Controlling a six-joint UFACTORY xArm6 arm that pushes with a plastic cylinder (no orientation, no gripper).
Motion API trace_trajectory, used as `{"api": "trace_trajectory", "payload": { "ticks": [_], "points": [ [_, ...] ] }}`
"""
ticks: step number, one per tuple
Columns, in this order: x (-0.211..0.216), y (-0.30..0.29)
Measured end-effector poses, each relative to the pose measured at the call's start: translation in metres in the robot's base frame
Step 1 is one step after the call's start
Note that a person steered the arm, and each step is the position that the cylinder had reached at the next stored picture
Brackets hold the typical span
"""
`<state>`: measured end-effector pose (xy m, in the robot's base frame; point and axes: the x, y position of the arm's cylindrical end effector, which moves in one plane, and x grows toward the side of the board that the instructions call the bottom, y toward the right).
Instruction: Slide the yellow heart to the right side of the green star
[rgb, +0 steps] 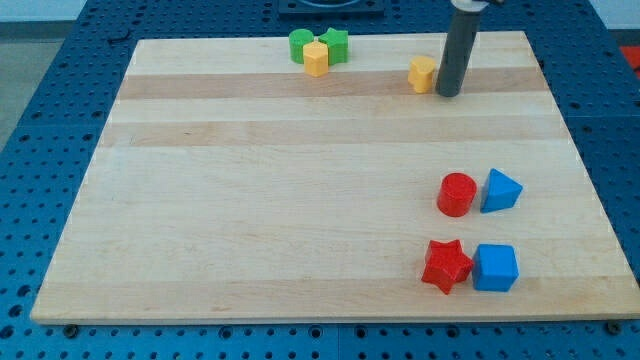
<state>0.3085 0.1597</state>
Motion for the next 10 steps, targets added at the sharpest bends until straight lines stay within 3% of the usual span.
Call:
{"api": "trace_trajectory", "payload": {
  "ticks": [5, 7, 10],
  "points": [
    [-0.047, -0.05],
    [-0.023, -0.016],
    [-0.017, -0.091]
  ]
}}
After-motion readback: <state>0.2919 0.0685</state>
